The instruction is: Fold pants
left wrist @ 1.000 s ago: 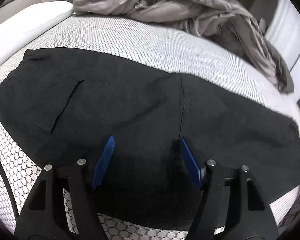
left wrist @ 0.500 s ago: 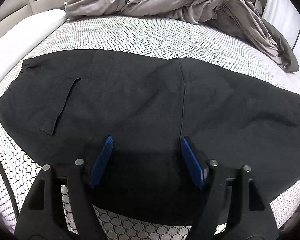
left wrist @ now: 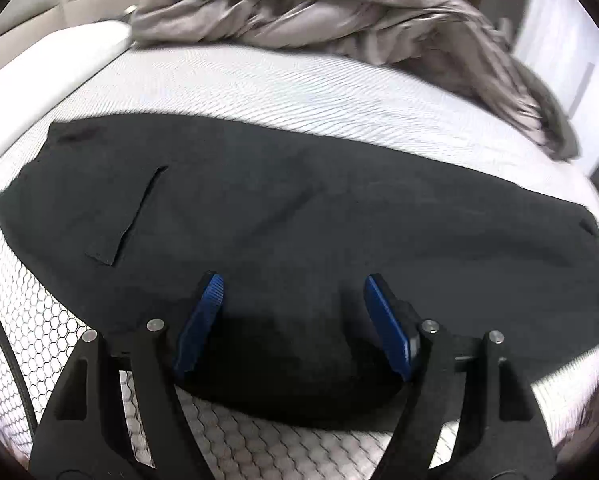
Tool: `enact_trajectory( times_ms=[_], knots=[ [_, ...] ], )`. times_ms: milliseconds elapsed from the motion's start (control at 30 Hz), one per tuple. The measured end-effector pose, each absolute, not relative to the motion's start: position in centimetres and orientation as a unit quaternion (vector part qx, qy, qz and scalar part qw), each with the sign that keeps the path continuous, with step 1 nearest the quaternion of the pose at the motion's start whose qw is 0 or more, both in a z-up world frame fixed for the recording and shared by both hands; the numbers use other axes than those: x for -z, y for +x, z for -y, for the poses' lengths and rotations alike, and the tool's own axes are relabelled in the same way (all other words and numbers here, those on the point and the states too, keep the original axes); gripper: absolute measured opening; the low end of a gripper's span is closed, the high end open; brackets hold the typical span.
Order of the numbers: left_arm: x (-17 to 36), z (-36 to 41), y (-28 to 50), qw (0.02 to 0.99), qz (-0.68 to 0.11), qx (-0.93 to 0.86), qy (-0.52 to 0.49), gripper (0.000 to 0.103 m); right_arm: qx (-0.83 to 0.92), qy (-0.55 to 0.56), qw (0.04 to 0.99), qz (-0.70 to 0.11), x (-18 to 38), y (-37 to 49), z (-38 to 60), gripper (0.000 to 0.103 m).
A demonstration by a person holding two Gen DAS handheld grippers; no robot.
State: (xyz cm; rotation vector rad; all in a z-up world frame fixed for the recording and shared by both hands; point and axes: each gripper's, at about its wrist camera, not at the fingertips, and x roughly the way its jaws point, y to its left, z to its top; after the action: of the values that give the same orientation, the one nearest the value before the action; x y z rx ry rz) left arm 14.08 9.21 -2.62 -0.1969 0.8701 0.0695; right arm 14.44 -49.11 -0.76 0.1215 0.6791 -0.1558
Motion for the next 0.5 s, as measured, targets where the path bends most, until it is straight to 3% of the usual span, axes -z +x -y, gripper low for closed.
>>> enact_trajectory(
  times_ms=[233,433,500],
  knots=[
    [2.2,-3.0,12.0,0.909,-0.404,0.061,-0.085,0.071,-0.061,0.07,0.941,-0.326,0.7,12.6,41.4,0.07],
    [4.6,1.1,11.5,0.888,-0.449,0.084,0.042,0.075,-0.069,-0.037,0.908,-0.412,5.0,13.5,35.5,0.07],
    [4.4,0.8,10.9,0.888,-0.448,0.095,0.039,0.076,-0.052,-0.059,0.902,-0.425,5.9,13.2,36.5,0.071]
  ],
)
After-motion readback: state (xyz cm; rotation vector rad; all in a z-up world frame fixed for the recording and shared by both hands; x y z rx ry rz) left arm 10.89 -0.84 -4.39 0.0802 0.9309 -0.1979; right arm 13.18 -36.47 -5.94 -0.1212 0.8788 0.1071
